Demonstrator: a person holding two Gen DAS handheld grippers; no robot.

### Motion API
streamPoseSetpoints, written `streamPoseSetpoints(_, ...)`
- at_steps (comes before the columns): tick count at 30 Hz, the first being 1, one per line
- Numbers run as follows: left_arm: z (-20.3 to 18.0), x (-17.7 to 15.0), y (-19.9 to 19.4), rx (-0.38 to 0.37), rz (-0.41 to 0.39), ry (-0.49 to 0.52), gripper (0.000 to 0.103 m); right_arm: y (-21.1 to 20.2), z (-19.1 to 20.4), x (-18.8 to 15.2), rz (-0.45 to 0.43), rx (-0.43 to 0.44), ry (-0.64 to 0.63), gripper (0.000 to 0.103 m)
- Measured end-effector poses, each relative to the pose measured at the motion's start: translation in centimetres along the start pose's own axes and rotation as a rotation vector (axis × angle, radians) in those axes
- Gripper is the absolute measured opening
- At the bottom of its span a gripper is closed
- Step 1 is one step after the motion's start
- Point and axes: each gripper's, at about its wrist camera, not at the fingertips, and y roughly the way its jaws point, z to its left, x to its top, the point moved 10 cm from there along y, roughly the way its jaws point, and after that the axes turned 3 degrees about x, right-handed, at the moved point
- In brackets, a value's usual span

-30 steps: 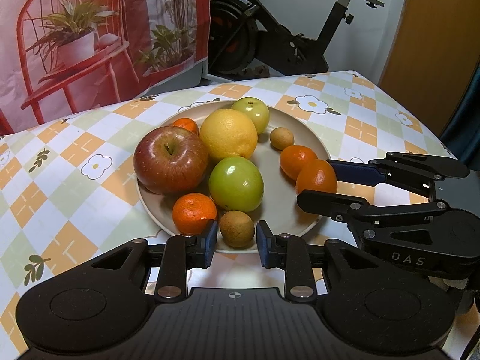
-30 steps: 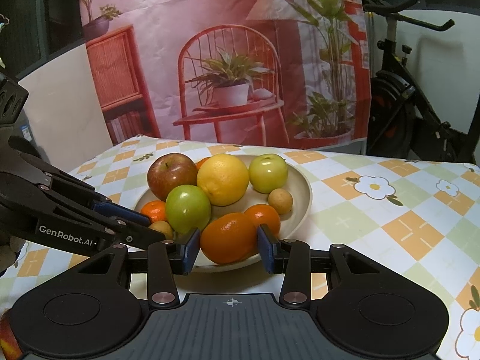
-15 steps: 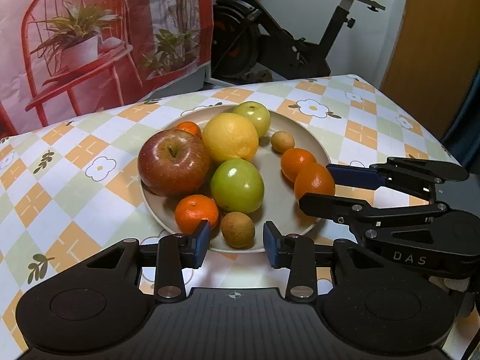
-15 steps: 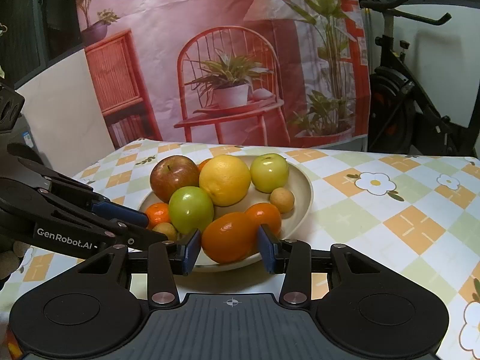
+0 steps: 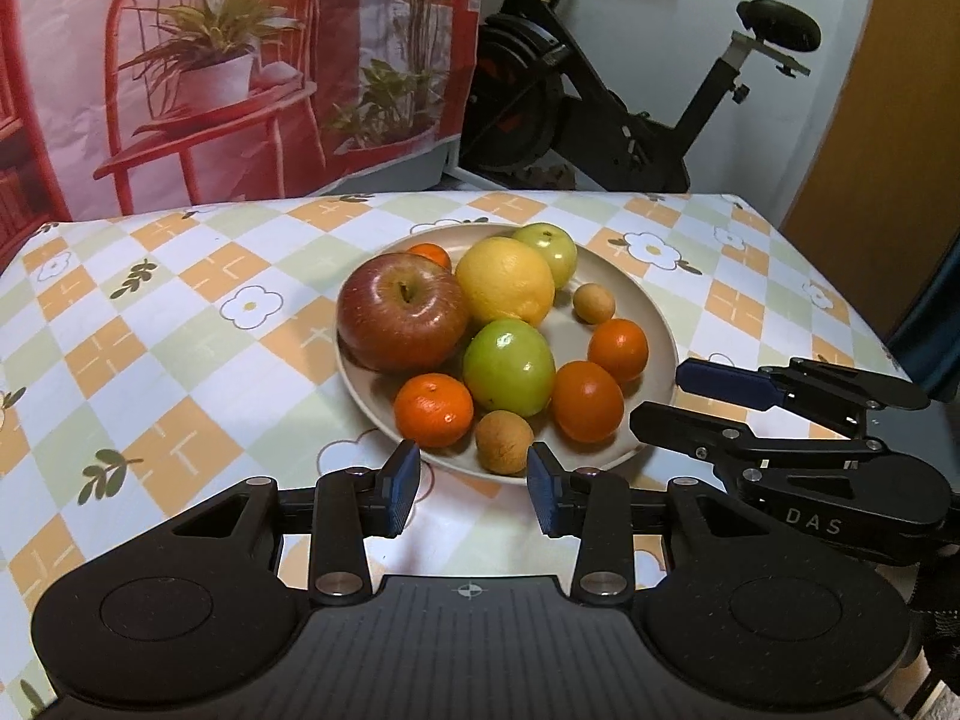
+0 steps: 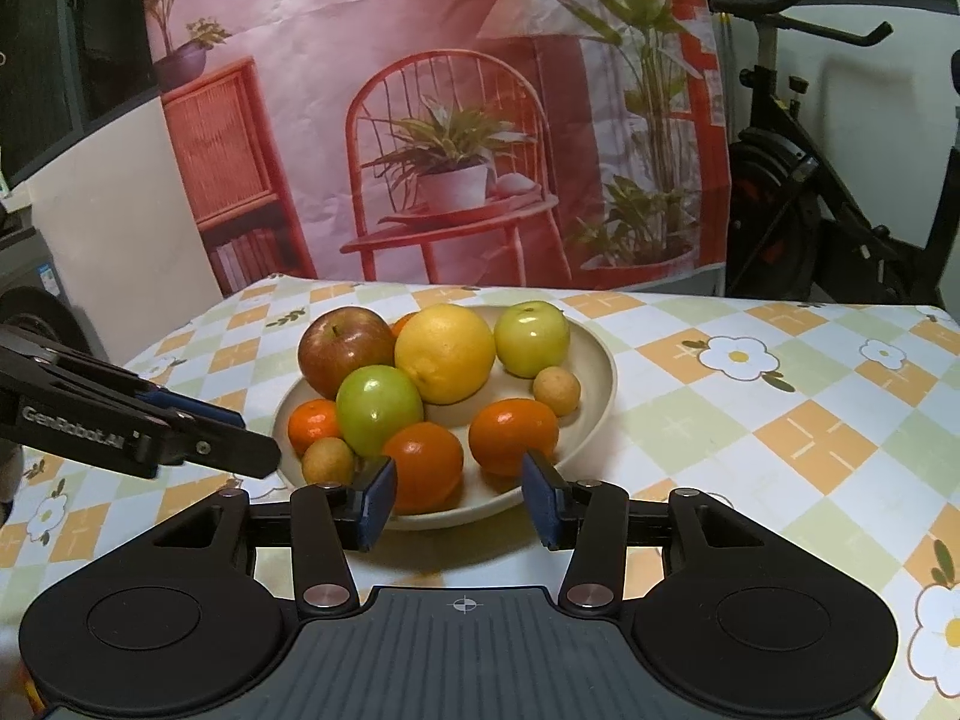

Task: Organize fruits
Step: 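Open both grippers to release the brown fruit and tangerine on the plate, then move both grippers to the yellow lemon on the table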

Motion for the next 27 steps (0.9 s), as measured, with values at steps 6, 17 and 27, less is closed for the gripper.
streamPoseSetpoints(6,0.3,-0.6,-1.7,-0.011,-0.014,-0.013,0.041,-1.4,0.5,-0.1,0.007,0.001,0.022,0.043)
streamPoseSetpoints(17,-1.1,-2.0,-4.0,-0.061,-0.04,-0.016,0.041,-5.7,2.3,-1.7,0.003,-0.042,0.019,0.043)
streamPoseSetpoints(27,-2.2,-3.2,-5.6,-0.096,-0.044,-0.003,0.041,-9.4,3.8,-3.4,0.012,-0.067,0.013,0.043)
